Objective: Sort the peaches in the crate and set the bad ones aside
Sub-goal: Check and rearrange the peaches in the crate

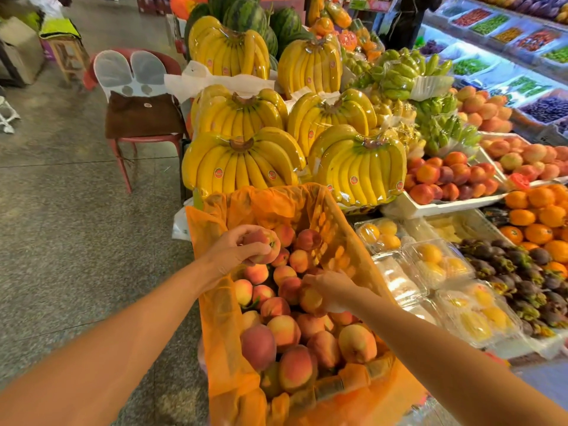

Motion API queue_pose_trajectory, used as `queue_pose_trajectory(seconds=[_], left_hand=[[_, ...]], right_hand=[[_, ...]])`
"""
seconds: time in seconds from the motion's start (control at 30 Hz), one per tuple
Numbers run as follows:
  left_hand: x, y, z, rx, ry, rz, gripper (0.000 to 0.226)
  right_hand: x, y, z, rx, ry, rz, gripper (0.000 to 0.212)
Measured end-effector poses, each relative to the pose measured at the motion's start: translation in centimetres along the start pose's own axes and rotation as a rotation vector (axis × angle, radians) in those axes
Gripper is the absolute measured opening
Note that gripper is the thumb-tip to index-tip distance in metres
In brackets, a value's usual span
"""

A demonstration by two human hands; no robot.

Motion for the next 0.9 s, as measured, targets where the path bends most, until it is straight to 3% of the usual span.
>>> queue_pose_trajectory(seconds=[0.2, 0.4, 0.5, 0.6, 0.73, 0.9], left_hand=[[0.2, 0.3, 0.1, -0.003, -0.026, 0.042, 0.068], [0.0, -0.5, 0.3, -0.006, -0.025, 0.068, 0.071], [-0.3, -1.5, 0.5, -0.002, -0.067, 0.062, 0.076], [-0.9, -1.9, 0.4, 0.003, -0.106, 0.110, 0.080], [-1.7, -1.3, -0.1, -0.023, -0.064, 0.180, 0.071], [-1.5, 0.1, -0.7, 0.035, -0.202, 0.163, 0.029]], right_hand=[[-0.6, -0.2, -0.3, -0.050, -0.170, 0.127, 0.082], [-5.7, 2.3, -0.5, -0.439, -0.903, -0.291, 0.079], [-7.4, 3.1, 1.7, -0.560, -0.858, -0.428, 0.080], [-7.7, 2.7, 3.5, -0.528, -0.711, -0.618, 0.064], [-7.3, 3.1, 4.6, -0.486, -0.808, -0.756, 0.052], [-6.0, 4.4, 4.6, -0.381, -0.883, -0.775, 0.052]])
Point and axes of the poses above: each hand's wrist, its own y-axis away from the middle knuckle, its own x-axis out of the palm, z = x × y, the point moved 1 cm from there along -y, towards the middle knuckle, and after that the axes turned 11 degrees about z, right-handed, at the moved point
